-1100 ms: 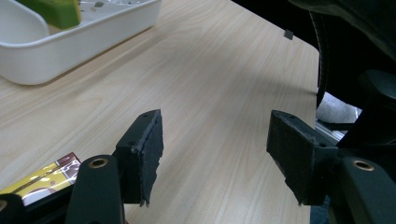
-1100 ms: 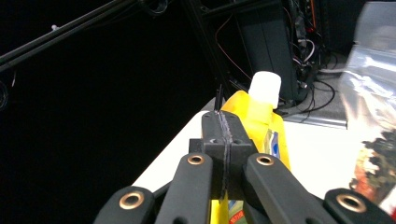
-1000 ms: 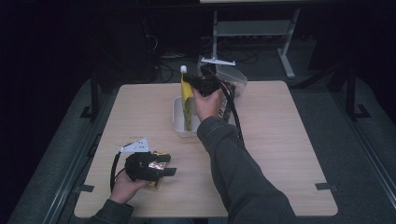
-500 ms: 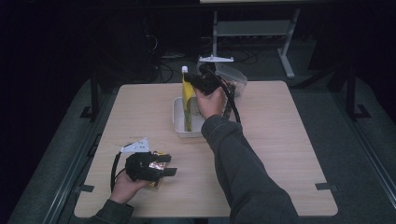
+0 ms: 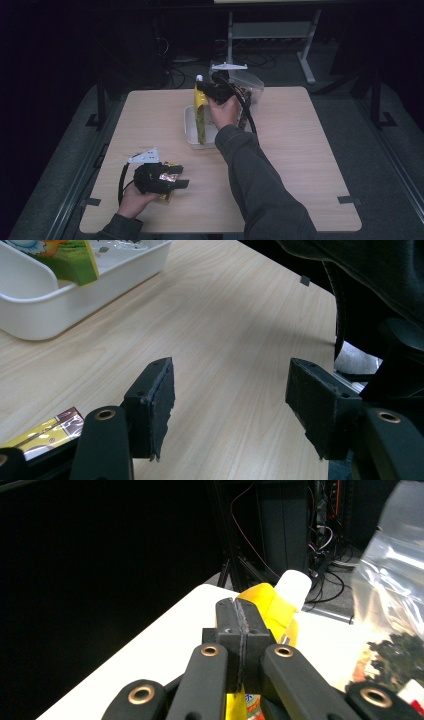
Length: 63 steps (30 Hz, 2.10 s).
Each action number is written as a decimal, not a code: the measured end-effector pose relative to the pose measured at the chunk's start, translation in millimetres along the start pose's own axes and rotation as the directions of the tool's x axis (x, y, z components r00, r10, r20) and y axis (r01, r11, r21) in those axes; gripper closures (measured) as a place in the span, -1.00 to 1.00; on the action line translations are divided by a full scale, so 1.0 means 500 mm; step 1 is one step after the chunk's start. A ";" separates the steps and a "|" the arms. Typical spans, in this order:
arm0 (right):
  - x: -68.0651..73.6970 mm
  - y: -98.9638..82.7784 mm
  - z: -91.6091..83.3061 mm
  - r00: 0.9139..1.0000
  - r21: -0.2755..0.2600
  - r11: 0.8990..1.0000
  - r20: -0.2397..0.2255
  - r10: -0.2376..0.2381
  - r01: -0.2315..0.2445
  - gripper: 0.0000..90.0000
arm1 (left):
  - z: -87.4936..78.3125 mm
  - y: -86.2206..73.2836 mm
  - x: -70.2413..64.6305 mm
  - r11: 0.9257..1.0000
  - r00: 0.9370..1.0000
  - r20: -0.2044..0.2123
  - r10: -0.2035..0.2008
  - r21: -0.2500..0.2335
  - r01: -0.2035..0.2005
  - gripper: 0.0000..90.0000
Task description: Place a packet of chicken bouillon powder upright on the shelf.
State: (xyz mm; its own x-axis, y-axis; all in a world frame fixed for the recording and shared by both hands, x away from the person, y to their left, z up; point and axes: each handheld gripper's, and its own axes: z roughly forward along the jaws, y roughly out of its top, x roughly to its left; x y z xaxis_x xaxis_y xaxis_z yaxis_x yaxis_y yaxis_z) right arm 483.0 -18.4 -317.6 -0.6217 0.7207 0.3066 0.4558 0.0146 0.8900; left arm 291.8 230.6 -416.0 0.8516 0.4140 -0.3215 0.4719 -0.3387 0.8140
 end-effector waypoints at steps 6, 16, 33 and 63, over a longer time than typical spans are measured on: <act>0.007 0.013 -0.005 1.000 -0.003 1.000 -0.020 -0.015 0.015 0.99 | 0.001 0.000 0.001 1.000 1.000 0.002 -0.002 -0.001 0.002 -0.21; 0.028 0.023 -0.023 0.999 -0.044 0.999 -0.051 -0.019 0.017 0.99 | 0.001 0.001 -0.003 1.000 1.000 0.005 -0.004 -0.006 0.004 -0.21; 0.015 -0.032 0.000 0.999 -0.049 0.998 -0.025 0.024 -0.025 0.99 | 0.002 0.000 -0.002 1.000 1.000 0.012 -0.003 0.000 0.003 -0.21; -0.010 -0.045 -0.057 0.962 0.115 0.978 -0.192 0.195 -0.176 0.36 | -0.003 -0.014 -0.001 0.998 0.991 -0.131 0.022 0.067 -0.013 -0.37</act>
State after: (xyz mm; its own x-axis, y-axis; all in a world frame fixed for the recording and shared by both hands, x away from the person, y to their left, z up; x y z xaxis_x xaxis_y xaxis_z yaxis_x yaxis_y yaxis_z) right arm 457.7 -42.0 -329.2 -0.6314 0.5626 0.5337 0.6281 -0.0326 0.7775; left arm 287.7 234.0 -421.1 0.8244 0.5137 -0.2375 0.4751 -0.4001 0.7837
